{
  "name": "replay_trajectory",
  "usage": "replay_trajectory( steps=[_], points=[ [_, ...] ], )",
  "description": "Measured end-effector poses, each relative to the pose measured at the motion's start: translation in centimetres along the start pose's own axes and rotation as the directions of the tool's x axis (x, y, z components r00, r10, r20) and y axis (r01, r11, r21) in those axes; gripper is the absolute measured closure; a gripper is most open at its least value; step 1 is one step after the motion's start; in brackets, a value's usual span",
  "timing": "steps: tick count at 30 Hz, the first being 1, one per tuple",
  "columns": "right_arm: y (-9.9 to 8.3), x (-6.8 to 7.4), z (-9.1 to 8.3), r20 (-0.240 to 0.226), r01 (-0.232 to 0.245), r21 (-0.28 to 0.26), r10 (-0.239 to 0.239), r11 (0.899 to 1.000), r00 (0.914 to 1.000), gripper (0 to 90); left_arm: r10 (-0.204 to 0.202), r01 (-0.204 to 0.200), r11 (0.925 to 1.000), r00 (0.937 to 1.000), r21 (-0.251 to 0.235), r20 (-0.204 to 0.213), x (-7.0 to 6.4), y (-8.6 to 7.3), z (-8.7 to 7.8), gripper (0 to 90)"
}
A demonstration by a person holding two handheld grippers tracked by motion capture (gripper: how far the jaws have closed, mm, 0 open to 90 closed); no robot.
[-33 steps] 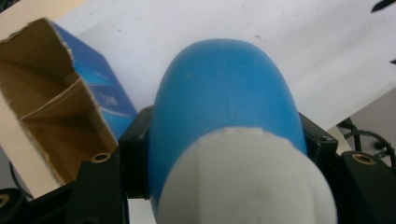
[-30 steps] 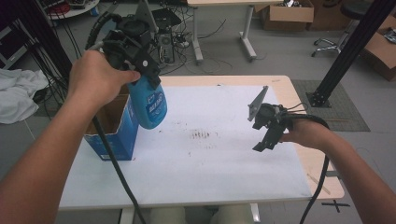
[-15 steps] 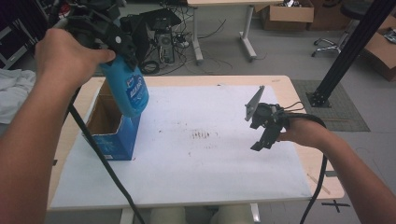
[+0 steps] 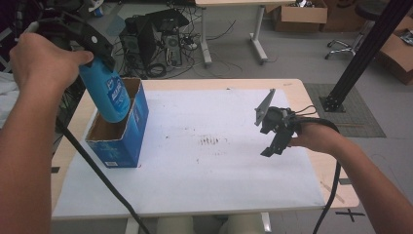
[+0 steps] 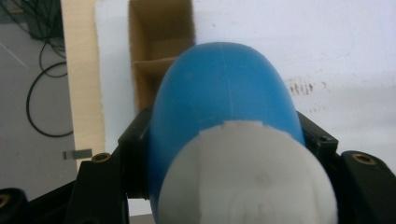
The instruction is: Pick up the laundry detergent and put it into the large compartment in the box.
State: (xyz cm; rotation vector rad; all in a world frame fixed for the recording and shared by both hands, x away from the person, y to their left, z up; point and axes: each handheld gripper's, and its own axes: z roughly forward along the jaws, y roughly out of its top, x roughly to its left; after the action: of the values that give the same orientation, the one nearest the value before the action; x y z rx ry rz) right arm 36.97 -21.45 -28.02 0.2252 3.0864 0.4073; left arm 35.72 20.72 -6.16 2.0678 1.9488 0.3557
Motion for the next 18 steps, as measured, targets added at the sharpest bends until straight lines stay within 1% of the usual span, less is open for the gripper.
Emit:
replay_trajectory(
  steps=[5,7,12,14,18],
  points=[
    [-0.1,-0.1,0.0,0.001,-0.004,0.003,0.004,1.000,1.0000,19.5,-0.038,0.038,0.9992,0.9984,-0.011,-0.041,1.0,-0.1,1.2,37.9],
    [-0.1,0.0,0.0,0.002,-0.001,0.000,0.001,1.000,1.0000,19.5,-0.047,0.047,0.9988,0.9975,-0.014,-0.052,1.4,-0.1,1.6,37.9],
    [-0.2,-0.1,0.1,0.001,-0.006,0.004,0.006,1.000,1.0000,19.5,-0.074,0.072,0.9970,0.9955,-0.027,-0.060,2.2,-0.3,3.0,37.9],
    [-0.2,-0.2,0.1,0.001,-0.008,0.003,0.008,1.000,1.0000,19.5,-0.076,0.074,0.9968,0.9952,-0.028,-0.061,2.4,-0.3,3.5,37.9],
    [-0.2,-0.3,0.1,-0.003,-0.014,0.009,0.014,1.000,0.9999,19.4,-0.085,0.083,0.9961,0.9947,-0.028,-0.058,2.8,-0.4,5.1,37.9]
  ],
)
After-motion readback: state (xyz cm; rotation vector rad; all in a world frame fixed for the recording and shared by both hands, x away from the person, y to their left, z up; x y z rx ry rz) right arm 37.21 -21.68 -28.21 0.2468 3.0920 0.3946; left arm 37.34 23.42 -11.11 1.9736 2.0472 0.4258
